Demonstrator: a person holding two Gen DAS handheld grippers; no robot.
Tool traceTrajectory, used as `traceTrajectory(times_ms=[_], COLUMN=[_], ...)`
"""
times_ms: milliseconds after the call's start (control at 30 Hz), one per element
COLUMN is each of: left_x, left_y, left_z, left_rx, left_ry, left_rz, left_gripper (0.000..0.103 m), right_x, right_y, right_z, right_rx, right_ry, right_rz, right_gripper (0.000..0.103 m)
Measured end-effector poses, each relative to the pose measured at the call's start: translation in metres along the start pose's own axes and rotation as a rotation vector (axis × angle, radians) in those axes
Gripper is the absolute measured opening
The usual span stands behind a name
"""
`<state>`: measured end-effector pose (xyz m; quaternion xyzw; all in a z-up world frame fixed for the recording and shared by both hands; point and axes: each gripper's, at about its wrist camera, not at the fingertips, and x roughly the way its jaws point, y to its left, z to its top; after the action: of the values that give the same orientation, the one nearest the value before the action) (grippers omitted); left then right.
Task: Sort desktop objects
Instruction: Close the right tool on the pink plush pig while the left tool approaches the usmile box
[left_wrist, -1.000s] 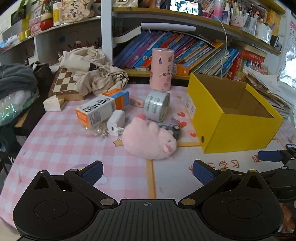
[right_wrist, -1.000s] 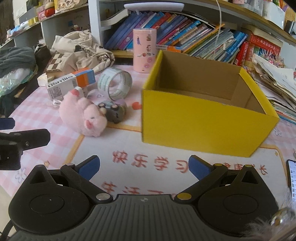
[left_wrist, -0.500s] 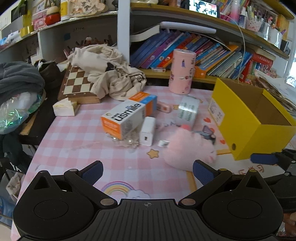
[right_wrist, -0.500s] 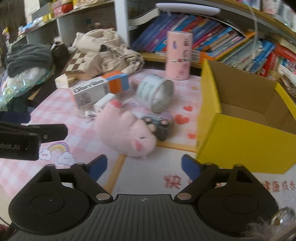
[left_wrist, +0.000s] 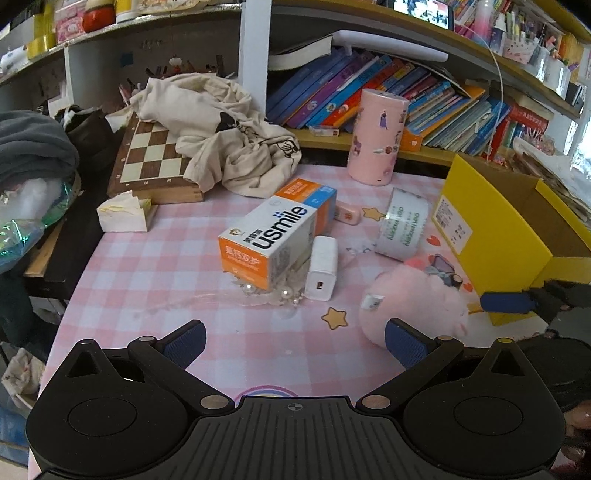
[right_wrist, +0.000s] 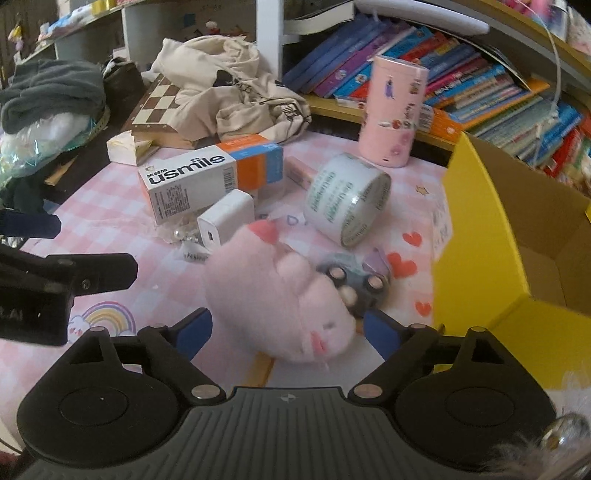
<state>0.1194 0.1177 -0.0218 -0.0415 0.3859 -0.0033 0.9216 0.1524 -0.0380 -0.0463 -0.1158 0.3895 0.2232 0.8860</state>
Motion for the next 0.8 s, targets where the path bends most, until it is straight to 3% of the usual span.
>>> traceTrajectory(times_ms=[467, 633, 800], left_x=[0.019, 0.022, 0.022], left_y=[0.015, 0.012, 0.013], left_z=[0.010, 0.012, 0.014], left_rx=[0.014, 0.029, 0.028], left_ry=[0.023, 0.019, 0.008], left_rz=[-0.023, -0.039, -0.044], left_gripper=[0.103, 0.103, 0.103], right_x=[0.036, 0.033, 0.019], right_y=[0.018, 0.018, 0.016], right_z=[0.013, 0.013, 0.008], right_rx=[-0.075, -0.093, -0.081], right_ry=[0.020, 0.003, 0.030], right_rz=[-0.068, -0.062, -0.015], right_gripper=[0.089, 0.074, 0.070])
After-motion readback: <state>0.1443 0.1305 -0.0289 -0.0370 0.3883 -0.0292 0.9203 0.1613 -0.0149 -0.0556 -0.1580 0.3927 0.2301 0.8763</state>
